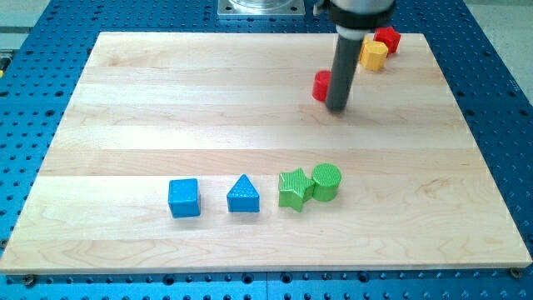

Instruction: Move the red circle to the bottom of the yellow hexagon

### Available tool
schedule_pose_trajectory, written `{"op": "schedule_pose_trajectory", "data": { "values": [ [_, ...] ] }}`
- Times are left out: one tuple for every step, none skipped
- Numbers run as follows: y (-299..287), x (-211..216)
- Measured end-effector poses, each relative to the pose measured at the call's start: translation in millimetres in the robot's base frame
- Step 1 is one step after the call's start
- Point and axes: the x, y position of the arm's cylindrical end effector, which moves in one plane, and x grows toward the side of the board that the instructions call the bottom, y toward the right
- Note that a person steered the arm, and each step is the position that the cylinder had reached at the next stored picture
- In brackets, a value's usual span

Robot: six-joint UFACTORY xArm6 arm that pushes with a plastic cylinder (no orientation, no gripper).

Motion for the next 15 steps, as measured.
{"op": "schedule_pose_trajectory", "data": {
  "values": [
    [9.8, 23.3],
    [-49.5, 29.7],
    [-21.0, 4.2],
    [28.4, -16.8],
    [6.2, 1.3],
    [-73.9, 6.1],
    [-83.4, -26.7],
    [-17.1, -38.9],
    [36.4, -38.8],
    [17.4, -7.3],
    [42.5, -3.0],
    [65.2, -26.3],
    [87.0, 31.9],
    [76.1, 162.6],
    [4.0, 188.6]
  ]
}}
